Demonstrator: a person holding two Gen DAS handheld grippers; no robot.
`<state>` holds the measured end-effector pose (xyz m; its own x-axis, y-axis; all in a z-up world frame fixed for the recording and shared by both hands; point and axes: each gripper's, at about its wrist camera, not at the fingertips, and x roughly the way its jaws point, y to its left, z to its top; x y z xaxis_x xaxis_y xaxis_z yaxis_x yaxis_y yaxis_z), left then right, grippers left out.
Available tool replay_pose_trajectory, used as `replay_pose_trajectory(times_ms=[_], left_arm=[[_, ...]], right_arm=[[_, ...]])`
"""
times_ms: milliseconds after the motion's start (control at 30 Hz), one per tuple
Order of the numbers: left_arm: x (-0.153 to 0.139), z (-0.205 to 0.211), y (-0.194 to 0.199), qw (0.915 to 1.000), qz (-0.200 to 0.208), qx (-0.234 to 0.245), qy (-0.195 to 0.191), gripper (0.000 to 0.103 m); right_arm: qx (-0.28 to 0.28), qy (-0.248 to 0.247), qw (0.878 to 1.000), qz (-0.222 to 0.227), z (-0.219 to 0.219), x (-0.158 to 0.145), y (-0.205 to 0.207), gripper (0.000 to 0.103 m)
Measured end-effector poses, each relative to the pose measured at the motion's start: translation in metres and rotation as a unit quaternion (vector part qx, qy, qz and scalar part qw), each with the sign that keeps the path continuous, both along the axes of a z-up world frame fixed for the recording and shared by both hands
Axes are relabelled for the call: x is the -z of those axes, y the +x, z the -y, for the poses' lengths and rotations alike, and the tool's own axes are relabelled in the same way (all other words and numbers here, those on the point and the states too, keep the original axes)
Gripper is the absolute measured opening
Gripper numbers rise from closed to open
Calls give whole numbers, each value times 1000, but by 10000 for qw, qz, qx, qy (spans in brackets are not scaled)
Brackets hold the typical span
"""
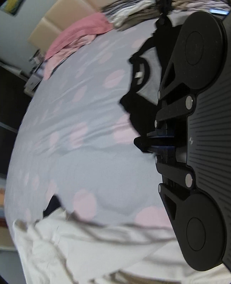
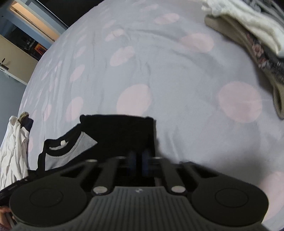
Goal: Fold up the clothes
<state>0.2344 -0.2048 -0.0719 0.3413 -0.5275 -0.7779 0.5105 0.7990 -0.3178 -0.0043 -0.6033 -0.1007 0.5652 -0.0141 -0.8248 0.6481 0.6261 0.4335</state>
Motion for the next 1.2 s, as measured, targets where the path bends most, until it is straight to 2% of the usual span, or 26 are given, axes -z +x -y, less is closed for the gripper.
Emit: replay_pose_trajectory(times_ms=[100,233,267,300,333,467,667,767,800,833,867,900,1033,1100,1200], left_arm=[[1,-5,6,9999,21,-108,63,5],[13,-3,6,9997,-62,-173,186,6],[13,-3,7,9996,-120,-179,158,8],[14,-4,7,9996,-180,-183,124,10],[12,-6,7,9996,-184,-206,101,13],[4,-15,3,9995,-179,-270,22,47],[3,-25,-19,9987,-487,89,140,49],[10,-26,-32,9976,-575,309,230,49],[12,-26,-36,9972,-601,373,237,45],[13,-25,-39,9968,-622,443,246,39],[13,-23,-43,9966,-596,519,244,20],[11,-23,-45,9967,-527,563,259,16],[-2,-26,-47,9975,-288,599,259,10],[-1,-27,-44,9967,-320,615,418,9],[8,-25,-45,9957,-270,651,595,10]], right_arm=[[62,-2,9999,112,1,-13,-3,6],[-323,-16,9988,-359,-8,-2,5,8],[-412,-137,9976,-546,-11,3,7,16],[-458,-276,9962,-690,-14,8,8,21],[-450,-328,9958,-728,-14,9,7,34],[-260,-190,9985,-448,-6,-1,-9,38],[-321,239,9990,-193,-9,-4,-22,40],[-445,263,9983,-285,-17,2,-20,40],[-482,221,9980,-348,-20,4,-19,40],[-477,191,9980,-374,-22,5,-19,33],[-455,164,9981,-386,-22,6,-19,14],[-400,160,9984,-360,-22,5,-20,9],[-74,88,9999,-64,-19,-12,-30,5],[47,66,9998,-159,-17,-13,-34,5],[39,54,9990,-434,-17,1,-34,6]])
